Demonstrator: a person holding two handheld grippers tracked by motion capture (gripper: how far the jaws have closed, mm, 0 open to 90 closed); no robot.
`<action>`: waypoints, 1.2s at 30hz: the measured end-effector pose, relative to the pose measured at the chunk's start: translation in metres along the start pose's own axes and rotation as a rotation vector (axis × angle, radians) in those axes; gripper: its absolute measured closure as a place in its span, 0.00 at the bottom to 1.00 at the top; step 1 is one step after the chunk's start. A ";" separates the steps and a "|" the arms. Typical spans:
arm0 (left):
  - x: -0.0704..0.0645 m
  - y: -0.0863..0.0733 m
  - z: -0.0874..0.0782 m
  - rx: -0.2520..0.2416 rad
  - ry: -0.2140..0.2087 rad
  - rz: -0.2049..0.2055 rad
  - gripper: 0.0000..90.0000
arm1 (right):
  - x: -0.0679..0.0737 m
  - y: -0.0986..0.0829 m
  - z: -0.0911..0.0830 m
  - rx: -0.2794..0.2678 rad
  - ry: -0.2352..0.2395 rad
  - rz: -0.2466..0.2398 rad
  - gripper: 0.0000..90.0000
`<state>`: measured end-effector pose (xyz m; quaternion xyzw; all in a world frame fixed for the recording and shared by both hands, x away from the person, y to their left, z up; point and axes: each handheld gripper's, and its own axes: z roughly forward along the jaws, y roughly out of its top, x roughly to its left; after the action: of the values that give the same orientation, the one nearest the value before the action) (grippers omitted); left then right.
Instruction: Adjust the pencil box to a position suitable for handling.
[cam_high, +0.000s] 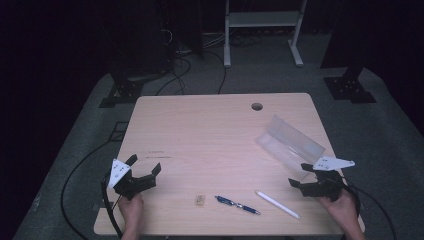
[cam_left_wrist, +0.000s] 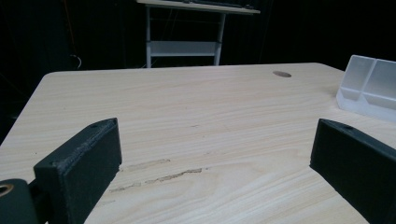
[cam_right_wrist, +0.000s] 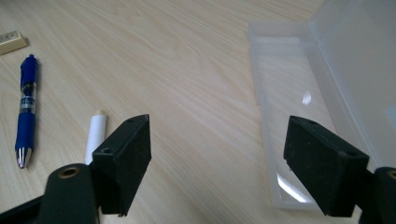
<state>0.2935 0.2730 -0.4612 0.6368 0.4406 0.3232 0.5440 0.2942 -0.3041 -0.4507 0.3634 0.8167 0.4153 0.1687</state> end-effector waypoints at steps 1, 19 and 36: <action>0.000 0.000 0.000 0.000 0.000 0.000 0.01 | 0.000 0.000 0.000 0.000 0.000 0.000 0.25; 0.002 0.000 -0.003 -0.004 0.007 0.005 0.01 | 0.001 0.027 0.020 0.034 0.036 -0.015 0.25; 0.003 0.001 -0.005 -0.014 0.009 -0.006 0.01 | -0.004 0.046 0.046 0.077 0.033 -0.010 0.26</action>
<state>0.2903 0.2774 -0.4598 0.6304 0.4427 0.3276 0.5471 0.3446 -0.2634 -0.4414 0.3587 0.8364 0.3887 0.1434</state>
